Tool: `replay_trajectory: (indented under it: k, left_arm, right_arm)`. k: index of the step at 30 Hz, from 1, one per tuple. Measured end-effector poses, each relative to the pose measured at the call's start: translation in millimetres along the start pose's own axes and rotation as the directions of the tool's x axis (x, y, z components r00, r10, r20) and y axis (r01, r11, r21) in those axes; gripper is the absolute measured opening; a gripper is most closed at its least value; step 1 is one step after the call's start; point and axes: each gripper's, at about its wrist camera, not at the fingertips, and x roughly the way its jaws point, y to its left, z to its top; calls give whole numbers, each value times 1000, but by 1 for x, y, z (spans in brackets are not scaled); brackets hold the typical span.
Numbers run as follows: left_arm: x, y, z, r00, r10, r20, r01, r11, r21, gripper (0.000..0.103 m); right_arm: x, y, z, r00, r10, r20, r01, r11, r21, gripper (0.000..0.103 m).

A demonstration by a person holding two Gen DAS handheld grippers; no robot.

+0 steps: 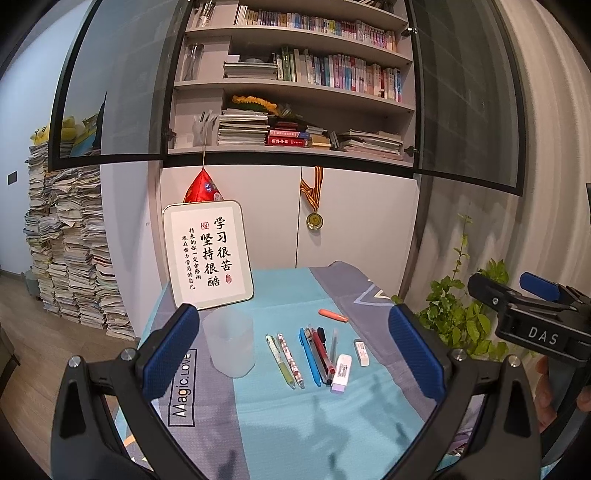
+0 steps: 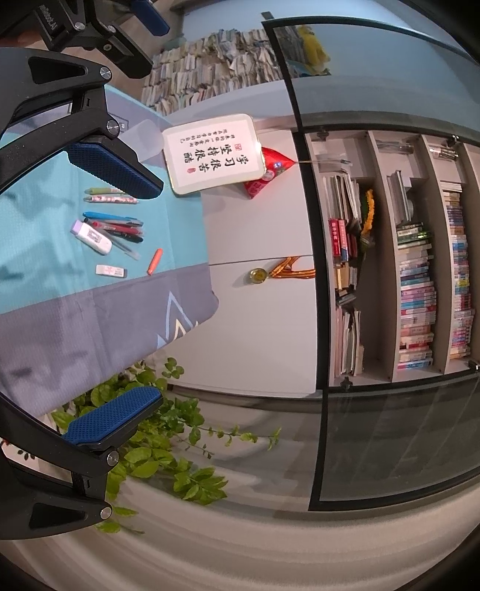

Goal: Organize stationery

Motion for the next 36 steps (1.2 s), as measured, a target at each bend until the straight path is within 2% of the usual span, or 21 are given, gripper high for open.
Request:
replay_trajectory:
  k: [10, 17, 22, 25, 29, 32, 36]
  left_arm:
    - [9, 9, -3, 1000, 21, -13, -21, 1000, 2, 102]
    - [32, 45, -20, 992, 115, -54, -115, 993, -6, 102]
    - [71, 87, -50, 981, 88, -170, -99, 994, -56, 102]
    - [94, 100, -61, 975, 78, -209, -95, 993, -73, 102]
    - [126, 100, -68, 970, 59, -237, -72, 996, -46, 102]
    - [150, 98, -71, 958, 54, -281, -63, 998, -25, 102]
    - [168, 102, -74, 955, 63, -291, -70, 997, -13, 102]
  right_arm:
    - [10, 7, 0, 1000, 1, -29, -1, 1000, -11, 101]
    - [30, 19, 1, 997, -6, -78, 3, 999, -45, 101]
    - [55, 23, -3, 991, -16, -130, 9, 999, -51, 101]
    - [77, 28, -7, 983, -10, -183, 1, 999, -49, 101]
    - [105, 39, -15, 970, 1, -245, -20, 997, -77, 101]
    - [121, 44, -17, 962, 0, -273, -26, 995, -92, 101]
    - [144, 49, -19, 950, 15, -311, -48, 994, -98, 101]
